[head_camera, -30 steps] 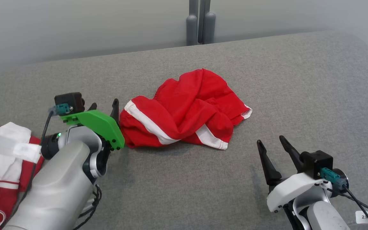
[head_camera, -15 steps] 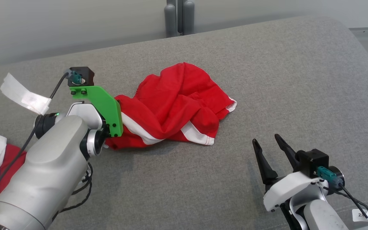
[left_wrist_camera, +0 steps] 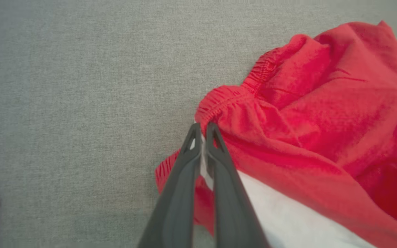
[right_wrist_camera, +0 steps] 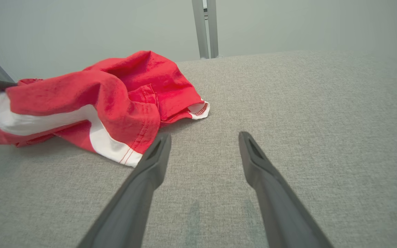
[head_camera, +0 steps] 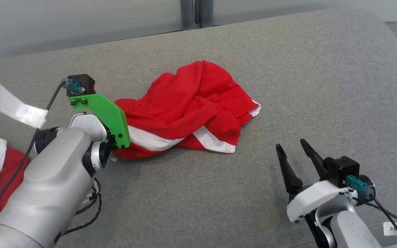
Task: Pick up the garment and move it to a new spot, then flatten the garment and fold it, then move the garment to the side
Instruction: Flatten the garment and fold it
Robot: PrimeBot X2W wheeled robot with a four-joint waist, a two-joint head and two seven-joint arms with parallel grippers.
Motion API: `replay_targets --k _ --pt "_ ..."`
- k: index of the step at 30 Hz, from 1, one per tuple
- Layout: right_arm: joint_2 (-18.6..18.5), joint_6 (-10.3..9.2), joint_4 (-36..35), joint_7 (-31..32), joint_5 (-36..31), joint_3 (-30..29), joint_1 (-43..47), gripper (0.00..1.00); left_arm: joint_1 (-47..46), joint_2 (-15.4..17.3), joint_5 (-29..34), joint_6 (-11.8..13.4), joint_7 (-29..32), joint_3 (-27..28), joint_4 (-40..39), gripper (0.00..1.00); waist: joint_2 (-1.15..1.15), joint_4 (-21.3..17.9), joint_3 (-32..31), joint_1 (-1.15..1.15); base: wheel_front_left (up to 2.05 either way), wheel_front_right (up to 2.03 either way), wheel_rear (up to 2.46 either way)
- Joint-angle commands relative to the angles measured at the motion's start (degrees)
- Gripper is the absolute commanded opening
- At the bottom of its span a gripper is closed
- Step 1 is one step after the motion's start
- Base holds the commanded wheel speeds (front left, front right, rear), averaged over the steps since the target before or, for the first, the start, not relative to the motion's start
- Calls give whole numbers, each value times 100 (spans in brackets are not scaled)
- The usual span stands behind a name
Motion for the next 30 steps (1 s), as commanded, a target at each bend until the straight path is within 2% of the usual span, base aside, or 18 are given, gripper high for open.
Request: replay_targets --k 1,11,14,15,16,21,25,27,30 --pt "-7 0 0 -13 -30 -28 -32 100 134 56 -78 80 -123 77 -20 0 0 107 8 0 0 0 0" --pt "-8 0 -39 33 -71 -104 34 100 975 -20 -439 724 -1069 682 -350 0 0 512 -105 0 0 0 0" --pt "-7 0 -53 41 -80 -108 54 100 1169 3 -464 828 -1176 705 -532 0 0 577 -129 0 0 0 0" --pt "-7 0 -52 51 -81 -107 56 100 1198 15 -456 769 -1233 715 -609 19 0 591 -138 0 0 0 0" --pt "-8 0 -43 69 -73 -93 57 100 1258 45 -423 621 -1415 752 -776 100 0 606 -158 0 0 0 0" --pt "-5 0 -74 60 7 -271 152 100 1444 125 2 475 -2346 744 -1041 100 0 667 -290 0 0 0 0" --pt "-12 -1 -146 -42 71 -451 231 100 1617 229 274 166 -3235 827 -1327 100 0 721 -391 0 0 0 0" --pt "-6 0 -214 -134 72 -466 250 100 1848 259 431 12 -3444 894 -1447 100 0 736 -426 0 0 0 0" --pt "-11 0 -310 -285 59 -513 296 100 2110 211 803 -48 -3538 1445 -1806 100 0 776 -475 0 0 0 0"
